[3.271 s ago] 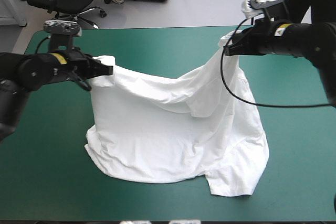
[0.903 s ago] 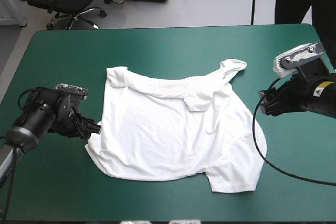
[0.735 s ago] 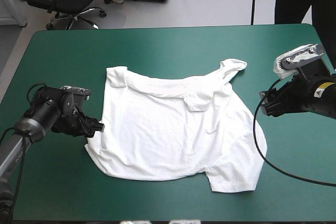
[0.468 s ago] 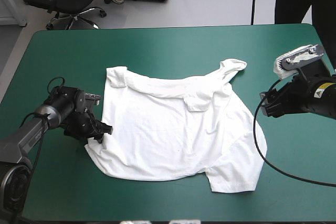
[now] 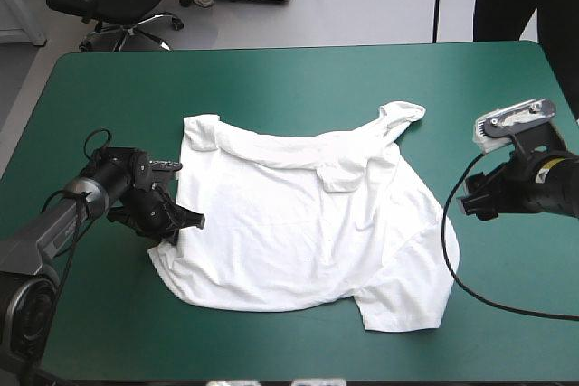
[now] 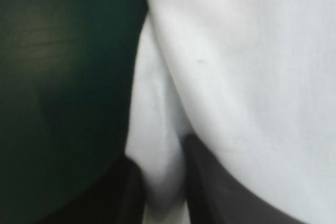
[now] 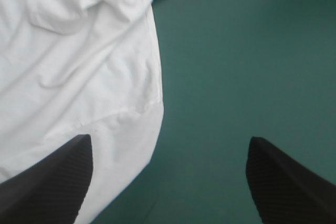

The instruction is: Fold the cloth

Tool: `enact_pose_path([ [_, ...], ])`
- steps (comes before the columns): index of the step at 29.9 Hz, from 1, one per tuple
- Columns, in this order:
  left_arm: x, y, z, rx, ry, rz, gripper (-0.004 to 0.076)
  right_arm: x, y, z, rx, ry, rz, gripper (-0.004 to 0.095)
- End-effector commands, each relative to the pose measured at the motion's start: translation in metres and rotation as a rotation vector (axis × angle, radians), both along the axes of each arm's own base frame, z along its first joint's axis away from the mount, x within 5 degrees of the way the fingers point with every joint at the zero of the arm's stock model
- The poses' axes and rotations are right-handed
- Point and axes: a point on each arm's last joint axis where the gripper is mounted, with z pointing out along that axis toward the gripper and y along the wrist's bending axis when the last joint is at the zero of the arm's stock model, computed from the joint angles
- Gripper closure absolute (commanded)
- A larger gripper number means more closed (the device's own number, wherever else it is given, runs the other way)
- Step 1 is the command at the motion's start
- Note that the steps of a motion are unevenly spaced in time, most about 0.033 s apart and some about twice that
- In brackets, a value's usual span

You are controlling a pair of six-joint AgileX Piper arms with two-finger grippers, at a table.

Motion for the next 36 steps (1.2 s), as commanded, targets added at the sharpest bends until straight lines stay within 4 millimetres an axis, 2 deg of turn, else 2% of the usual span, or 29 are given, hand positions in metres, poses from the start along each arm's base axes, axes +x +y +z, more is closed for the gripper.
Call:
enact_pose_path([
  [1,0.005,0.001,0.000,0.012,-0.053,-0.008,0.0668,0.002,-0.003,-0.011,-0.029,-0.009,-0.024,0.0156],
  [4,0.005,0.001,0.000,0.012,-0.055,-0.008,0.0737,0.010,-0.002,-0.039,-0.053,0.091,-0.023,0.0156],
  [9,0.005,0.001,0.000,0.012,-0.055,-0.012,0.0741,0.024,0.001,-0.080,-0.044,0.223,-0.037,0.0161],
  [15,0.006,0.000,0.001,0.011,-0.068,-0.011,0.0741,0.053,0.006,-0.131,-0.045,0.348,-0.044,0.0203],
  [21,0.006,0.001,0.001,0.015,-0.069,-0.018,0.0741,0.082,0.013,-0.166,-0.025,0.415,-0.046,0.0210],
  [29,0.006,0.001,0.001,0.020,-0.070,-0.021,0.0741,0.098,0.016,-0.202,-0.035,0.540,-0.046,0.0215],
  [32,0.006,0.002,0.001,0.022,-0.069,-0.006,0.0741,0.100,0.018,-0.209,-0.018,0.568,-0.042,0.0294],
  [36,0.006,0.002,0.001,0.022,-0.069,-0.008,0.0741,0.099,0.023,-0.210,0.029,0.578,-0.027,0.0519],
])
